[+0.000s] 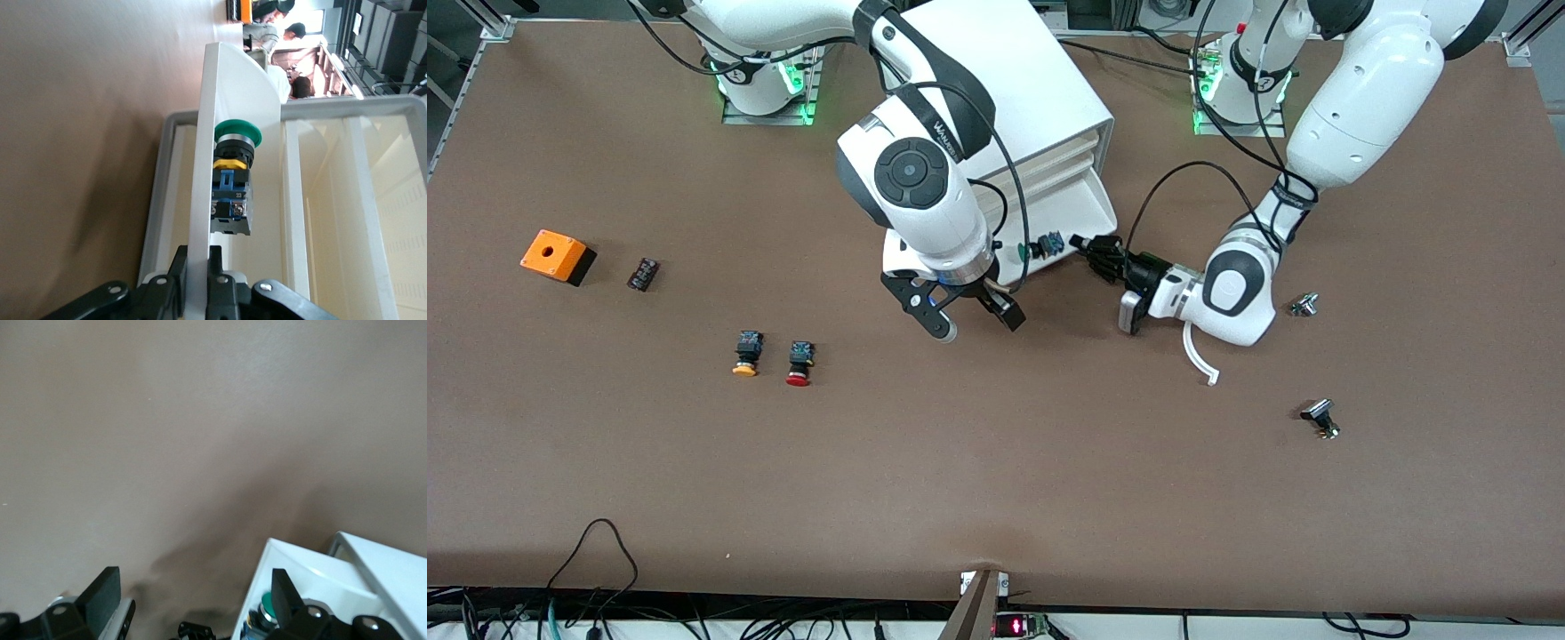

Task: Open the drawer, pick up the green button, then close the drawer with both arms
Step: 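Reach the right gripper into the open drawer toward the green button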

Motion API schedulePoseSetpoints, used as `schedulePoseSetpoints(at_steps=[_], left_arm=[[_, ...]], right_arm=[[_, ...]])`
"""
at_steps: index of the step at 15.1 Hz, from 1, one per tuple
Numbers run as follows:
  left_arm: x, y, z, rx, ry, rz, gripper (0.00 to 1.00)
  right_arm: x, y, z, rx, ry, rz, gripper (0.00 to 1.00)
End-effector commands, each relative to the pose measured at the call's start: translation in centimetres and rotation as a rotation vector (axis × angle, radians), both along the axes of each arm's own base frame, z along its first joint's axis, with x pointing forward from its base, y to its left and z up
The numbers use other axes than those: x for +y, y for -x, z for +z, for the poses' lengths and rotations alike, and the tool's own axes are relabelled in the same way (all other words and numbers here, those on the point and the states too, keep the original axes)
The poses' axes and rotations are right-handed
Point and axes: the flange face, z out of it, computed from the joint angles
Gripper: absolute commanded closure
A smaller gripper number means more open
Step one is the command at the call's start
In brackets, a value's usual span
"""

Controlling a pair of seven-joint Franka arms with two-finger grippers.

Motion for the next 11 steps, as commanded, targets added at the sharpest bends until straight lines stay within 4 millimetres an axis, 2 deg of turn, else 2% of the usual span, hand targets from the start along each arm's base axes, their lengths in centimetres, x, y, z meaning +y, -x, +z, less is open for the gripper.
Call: schedulePoseSetpoints(at_steps=[1,4,5,6,7,9,11], left_arm=[[1.0,-2.4,0.7,-0.015,-0.047,0.006,1.00],[1.7,-3.3,0.7,-0.021,-0.059,0.018,1.00],[1.7,-3.4,0.8,-0.014,-0.064,0.020,0.91],[1.8,-3.4,0.9,-0.005,-0.069,0.025,0.33],[1.9,-3.6,1.1,-0.005,-0.072,0.027,0.00],[2.3,-4.0,1.6,0.006,-0.082,0.038,0.00],[2.7,-4.9,4.1,0.030,-0.136,0.044,0.00]], right_arm=[[1.5,-0.1,1.3,-0.037,-0.040,-0.045,0.00],[2.7,0.2,1.7,-0.063,-0.083,-0.090,0.00],[3.9,0.8,1.0,-0.062,-0.094,-0.108,0.00],[5.2,1.7,0.2,-0.062,-0.103,-0.119,0.00],[6.2,2.3,-0.6,-0.058,-0.104,-0.123,0.00],[7.0,2.8,-2.4,-0.041,-0.100,-0.145,0.00],[7.8,3.5,-4.2,-0.017,-0.084,-0.158,0.00]])
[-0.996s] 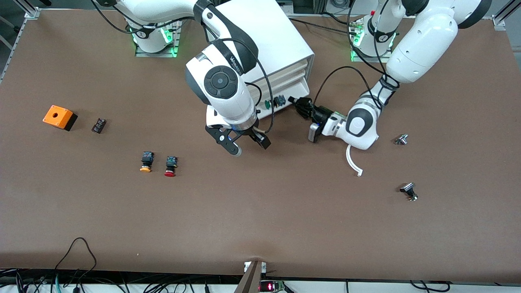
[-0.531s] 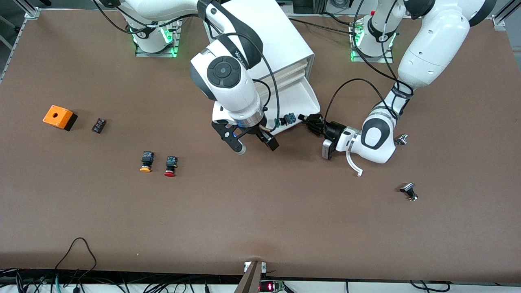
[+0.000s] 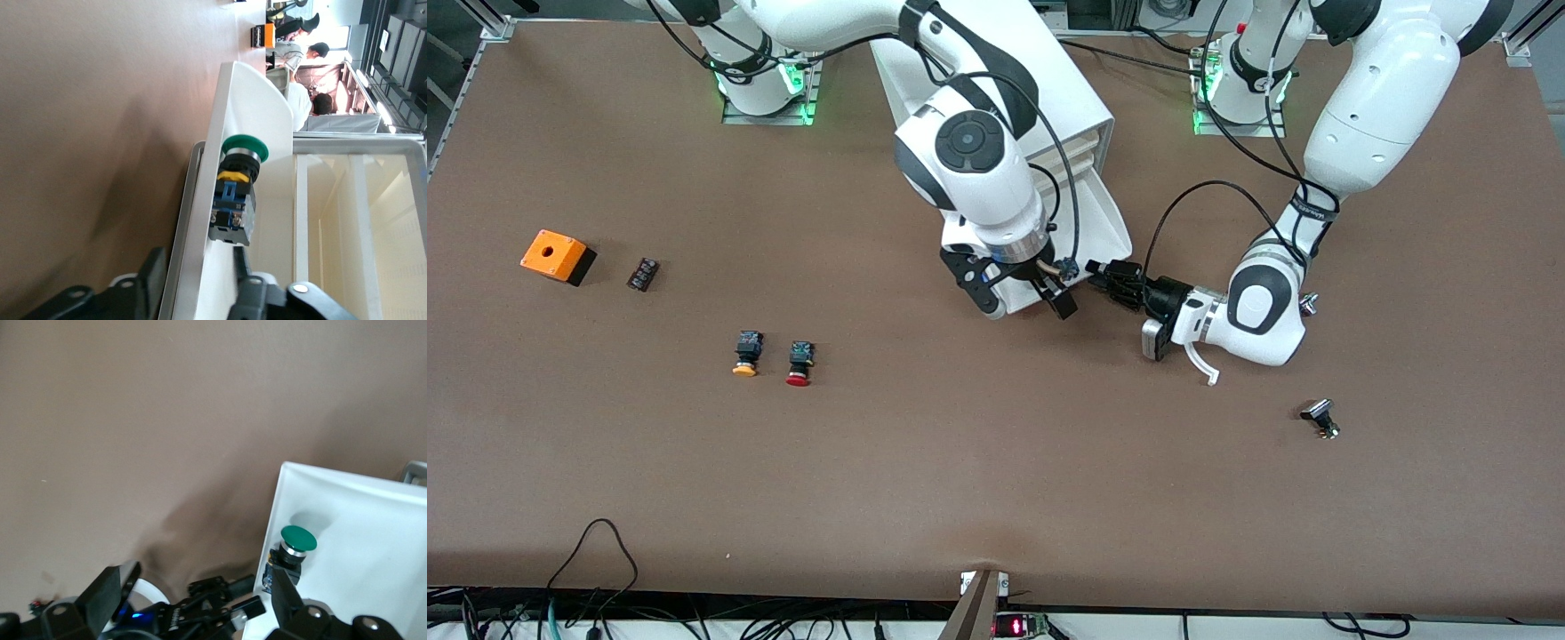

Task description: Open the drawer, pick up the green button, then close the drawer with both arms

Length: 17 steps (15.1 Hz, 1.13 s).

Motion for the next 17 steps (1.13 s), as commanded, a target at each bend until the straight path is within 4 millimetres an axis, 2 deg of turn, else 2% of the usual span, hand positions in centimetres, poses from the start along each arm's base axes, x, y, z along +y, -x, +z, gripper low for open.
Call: schedulePoseSetpoints(at_steps=[1,3,5,6,11,14,16,17], left_arm=[[0.5,-1.7,4.3,0.034,-0.092,-0.021,0.00],[0.9,-3.0,7.6,0.066,-0.173,-0.046,0.00],[2.2,-4.5,10.8,0.089,-0.259,-0.066,0.00],[2.4,-5.1,12.3,0.098,-0.307,-0.089,0.00],[4.5,-7.3,20.5,0.155,-0.594,-0.129,0.00],[4.8,-7.9,23.8,0.193,-0.762,-0.114,0.00],[4.9,-8.3,25.5,0.152,-0.883,-0.101,0.00],[4.9,-8.1,25.8,0.140,-0.951,-0.094,0.00]], right_arm=[[1.0,0.2,-2.1,0.027,0.011,-0.055,0.00],[2.3,1.6,-3.9,0.051,0.031,-0.046,0.00],[3.4,2.8,-5.7,0.069,0.045,-0.057,0.00],[3.8,3.3,-6.0,0.074,0.047,-0.058,0.00],[4.3,4.8,-8.4,0.111,0.082,-0.065,0.01],[4.7,5.3,-9.8,0.125,0.093,-0.062,0.03],[4.8,5.4,-10.9,0.134,0.096,-0.090,0.04],[5.4,6.2,-11.1,0.136,0.099,-0.081,0.05]])
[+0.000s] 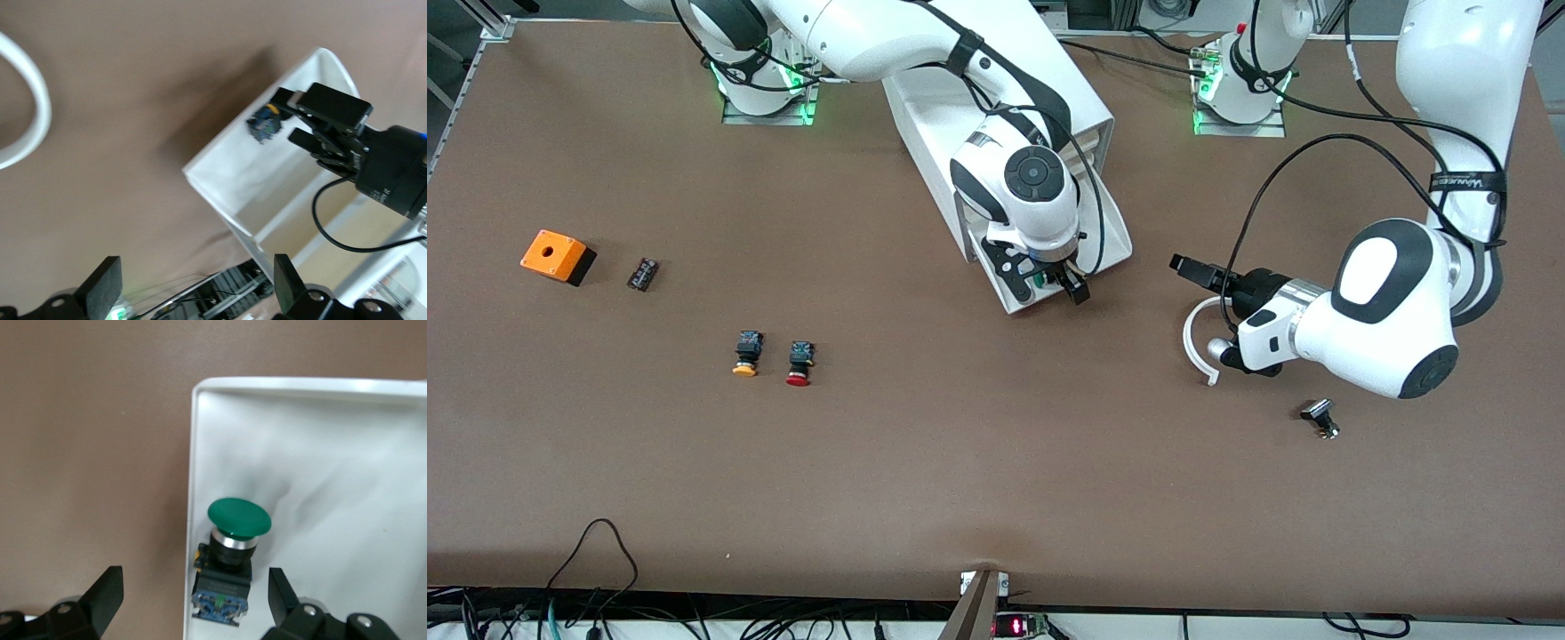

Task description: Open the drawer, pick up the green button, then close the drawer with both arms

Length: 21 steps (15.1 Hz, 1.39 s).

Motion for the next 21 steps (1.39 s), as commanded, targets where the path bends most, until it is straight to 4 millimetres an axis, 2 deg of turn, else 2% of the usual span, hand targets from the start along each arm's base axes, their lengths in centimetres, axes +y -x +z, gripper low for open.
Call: schedulePoseSetpoints(at_steps=[1,3,6,10,12,15,18,19,21], left_arm=[[-0.6,0.1,1.7,-0.037,-0.176,-0.023,0.00],[-1.3,0.4,2.2,-0.048,-0.225,-0.019,0.00],[-1.1,0.4,2.5,-0.035,-0.325,0.061,0.00],[-1.9,0.7,3.1,-0.027,-0.441,0.154,0.00],[-3.0,1.0,3.8,-0.027,-0.492,0.197,0.00],[-3.1,1.2,5.0,-0.018,-0.525,0.275,0.00],[-3.2,0.6,6.1,-0.083,-0.542,0.373,0.00],[-3.7,0.9,6.1,-0.104,-0.543,0.398,0.00],[-4.5,1.8,6.2,-0.126,-0.549,0.409,0.00]], right_arm=[[1.0,1.2,-1.2,0.007,0.012,-0.013,0.07],[1.0,1.2,-1.6,0.011,0.014,-0.008,0.21],[1.0,1.3,-0.7,0.033,0.005,-0.013,0.47],[1.1,1.4,0.1,0.034,0.008,-0.009,0.87],[0.9,1.5,0.7,0.046,0.023,-0.004,1.00],[-0.9,-0.3,4.7,0.021,0.011,0.047,1.00],[-4.6,-3.8,7.6,0.000,-0.009,0.192,1.00],[-6.2,-4.9,8.9,-0.002,-0.022,0.271,1.00],[-9.6,-7.0,10.0,0.009,-0.036,0.466,1.00]])
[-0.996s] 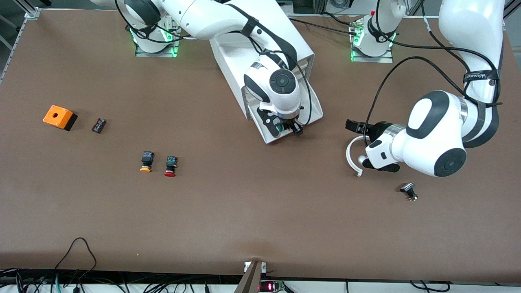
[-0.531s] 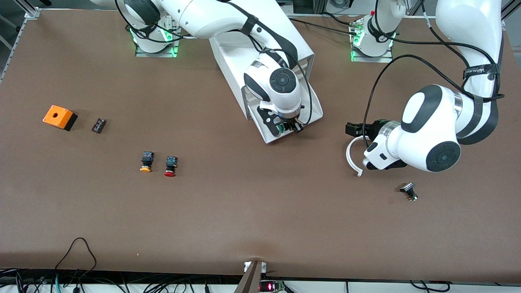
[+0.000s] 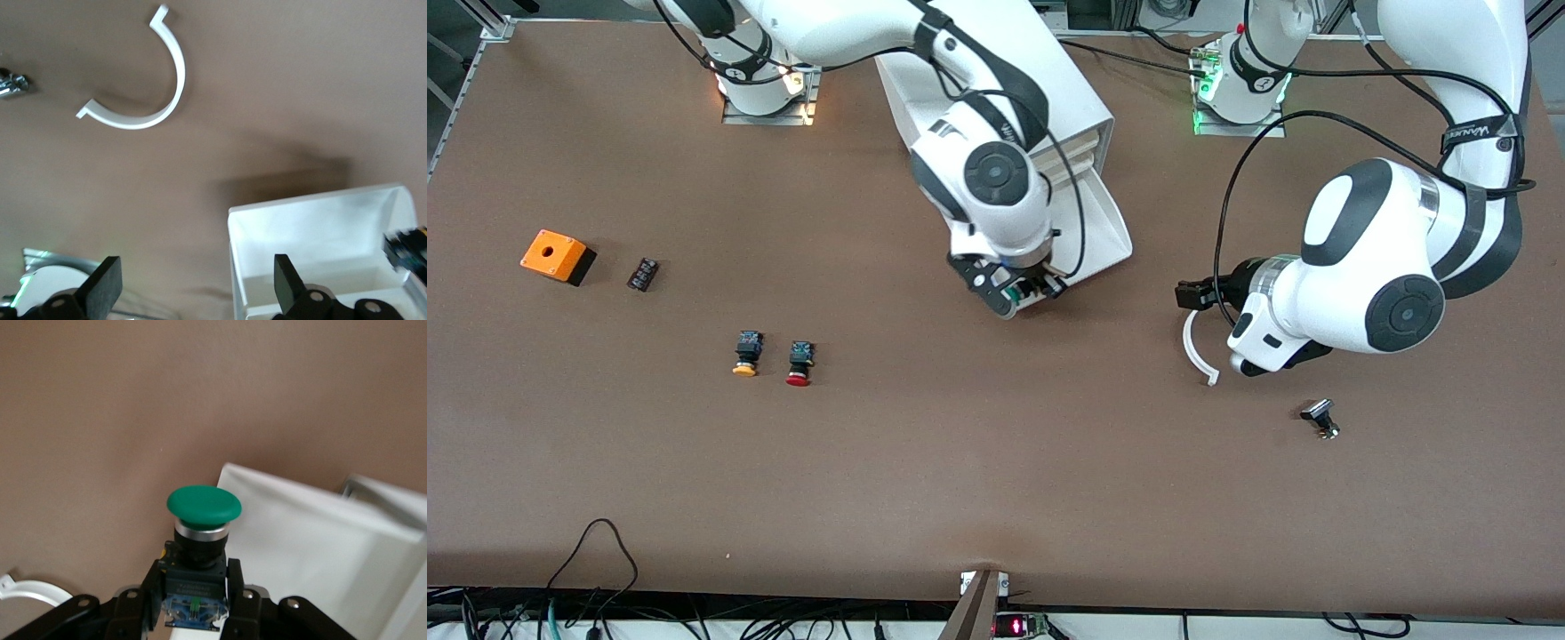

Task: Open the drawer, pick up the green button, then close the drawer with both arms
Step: 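Carry the green button beside the red button and lower it, then release the green button with the right gripper while the left gripper reaches the drawer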

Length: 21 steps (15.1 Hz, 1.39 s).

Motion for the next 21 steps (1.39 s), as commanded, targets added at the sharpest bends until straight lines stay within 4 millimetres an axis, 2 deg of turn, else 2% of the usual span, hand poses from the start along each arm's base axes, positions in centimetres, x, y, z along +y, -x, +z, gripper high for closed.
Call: schedulePoseSetpoints(at_steps=[1,4,7,9,12,16,18,19,20,21], left_arm=[[-0.7,2.0,1.1,-0.041,-0.049,-0.001,0.00],[-0.4,2.5,2.2,-0.048,-0.051,0.004,0.00],[1.0,2.5,4.0,-0.072,-0.044,0.029,0.00],[1.6,3.2,5.1,-0.089,-0.043,0.041,0.00],[2.6,2.7,5.3,-0.098,-0.015,0.070,0.00],[2.6,2.6,6.0,-0.109,0.002,0.078,0.00],[2.3,2.2,5.6,-0.114,0.046,0.110,0.00],[1.4,2.1,4.7,-0.133,0.044,0.118,0.00],[-0.4,2.3,2.6,-0.144,0.039,0.118,0.00],[-3.3,3.1,0.9,-0.159,0.031,0.120,0.00]], right_arm=[[-4.9,-2.6,2.4,0.023,-0.032,0.266,1.00],[-10.1,-4.7,3.6,0.051,-0.060,0.514,1.00],[-16.7,-6.0,2.9,0.045,-0.039,0.709,1.00],[-20.4,-6.4,1.2,0.025,-0.037,0.835,1.00],[-25.0,-7.1,-3.1,-0.022,-0.029,0.972,1.00],[-28.3,-7.7,-8.3,-0.056,-0.004,0.932,1.00],[-30.0,-8.5,-10.3,-0.058,-0.010,0.886,1.00],[-30.1,-8.6,-11.3,-0.059,-0.029,0.866,1.00],[-30.0,-8.8,-12.2,-0.069,-0.036,0.853,1.00],[-30.1,-9.0,-13.4,-0.084,-0.030,0.845,1.00]])
